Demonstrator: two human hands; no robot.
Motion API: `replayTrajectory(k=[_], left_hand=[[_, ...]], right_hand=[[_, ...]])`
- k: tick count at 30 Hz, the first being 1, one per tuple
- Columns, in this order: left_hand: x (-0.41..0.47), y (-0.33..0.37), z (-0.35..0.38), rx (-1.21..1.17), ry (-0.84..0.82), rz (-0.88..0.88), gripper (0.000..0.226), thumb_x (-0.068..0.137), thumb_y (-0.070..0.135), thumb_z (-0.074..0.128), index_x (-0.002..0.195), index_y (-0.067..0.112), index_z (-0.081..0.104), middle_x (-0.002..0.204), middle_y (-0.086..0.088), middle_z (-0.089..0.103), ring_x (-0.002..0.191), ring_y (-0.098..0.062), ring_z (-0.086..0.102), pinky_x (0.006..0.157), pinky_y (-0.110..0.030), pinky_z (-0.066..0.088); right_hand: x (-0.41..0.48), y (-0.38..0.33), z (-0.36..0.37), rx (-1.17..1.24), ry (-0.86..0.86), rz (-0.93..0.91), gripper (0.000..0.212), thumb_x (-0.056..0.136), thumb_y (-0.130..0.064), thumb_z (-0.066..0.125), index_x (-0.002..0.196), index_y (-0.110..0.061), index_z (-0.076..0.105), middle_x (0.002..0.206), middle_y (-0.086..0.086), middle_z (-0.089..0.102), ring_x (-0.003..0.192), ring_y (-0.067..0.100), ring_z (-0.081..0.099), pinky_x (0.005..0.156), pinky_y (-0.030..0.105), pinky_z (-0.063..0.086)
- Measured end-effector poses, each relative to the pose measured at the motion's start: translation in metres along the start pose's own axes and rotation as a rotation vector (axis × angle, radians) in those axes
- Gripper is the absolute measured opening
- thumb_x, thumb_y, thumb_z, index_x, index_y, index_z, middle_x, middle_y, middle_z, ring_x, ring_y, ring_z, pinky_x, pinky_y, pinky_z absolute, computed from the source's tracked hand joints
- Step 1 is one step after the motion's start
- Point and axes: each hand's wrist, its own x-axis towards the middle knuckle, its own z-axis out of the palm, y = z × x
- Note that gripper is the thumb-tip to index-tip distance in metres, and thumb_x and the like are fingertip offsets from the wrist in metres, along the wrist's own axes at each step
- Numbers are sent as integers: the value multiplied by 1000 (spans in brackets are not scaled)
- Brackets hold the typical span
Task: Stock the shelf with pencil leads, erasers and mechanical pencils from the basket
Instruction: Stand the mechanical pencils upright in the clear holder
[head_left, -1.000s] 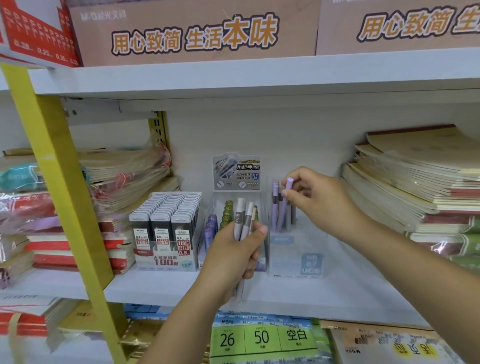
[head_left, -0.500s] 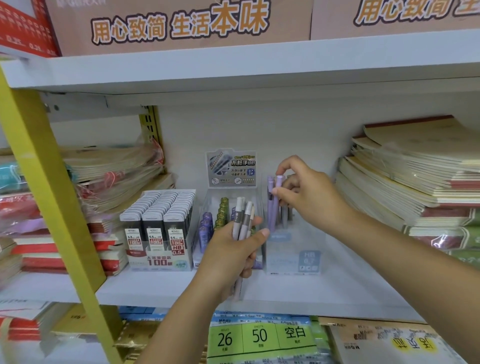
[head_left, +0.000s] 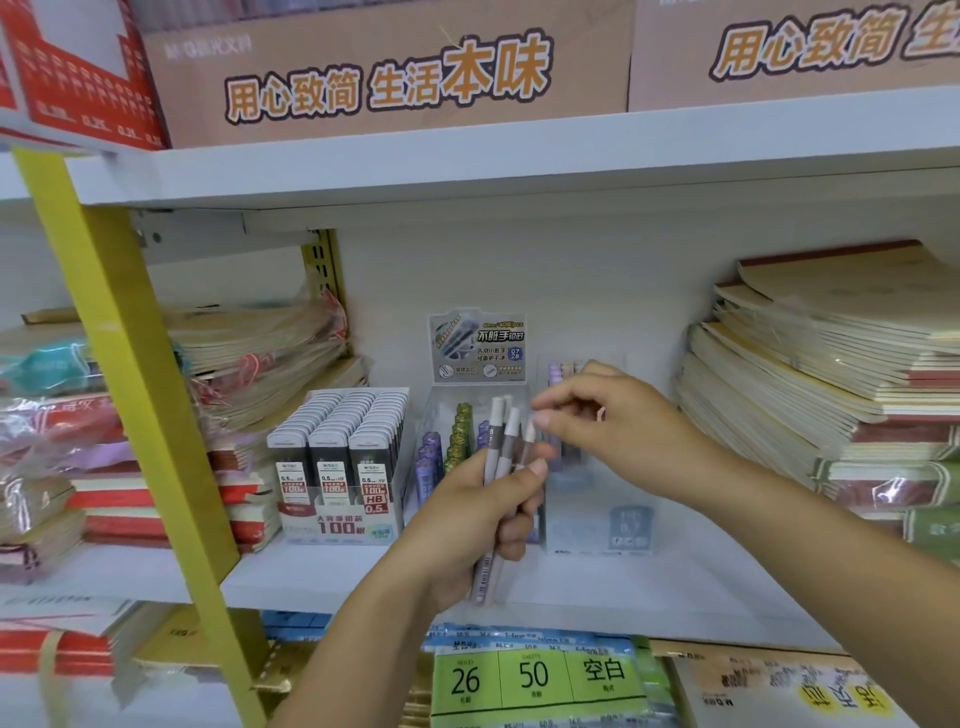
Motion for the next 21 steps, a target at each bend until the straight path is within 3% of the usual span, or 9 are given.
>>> replayTrajectory(k=[3,5,8,11,16,21], left_hand=[[-2,5,4,12,-30,3,6,98,16,59,98,14,64,68,2,51,48,-8,38,45,-19,36],[-4,7,6,21,-40,15,14,98,19,59,107,11,65,68,2,56,51,-9,44,48,-21,42],[-6,9,5,54,-48,32,21,97,28,59,110,12,66,72,0,63,56,-10,52,53,-25,52],[-8,12,3,79,-37,64,20,98,29,56,107,12,63,73,-2,64,52,-11,50,46,-23,43],[-8,13,1,98,-19,56,18,101,27,55,88,26,68,73,-3,65,47,-10,41,40,-19,32],[-4,10,3,73,65,59,11,99,26,57,95,19,64,67,-2,63,43,-9,32,37,-17,27]], right_hand=[[-5,-9,-2,269,-110,78,11,83,-20,73,85,-31,72,78,-7,69,69,-8,60,65,3,42],[-6,-10,-3,370,-69,118,8,84,-16,72,85,-24,72,73,-3,72,68,0,64,64,8,47],[-4,-9,-9,428,48,180,3,86,-17,69,86,-20,69,80,3,75,69,7,66,59,12,47],[-4,-9,-13,505,100,211,2,90,-14,64,90,-13,65,77,5,75,60,11,67,48,17,46],[-4,-11,-21,630,269,208,2,91,-11,62,93,-10,62,72,7,73,57,16,68,45,20,50],[-7,-12,-20,693,177,189,23,88,-3,64,107,-12,56,78,12,74,65,20,70,54,25,56]])
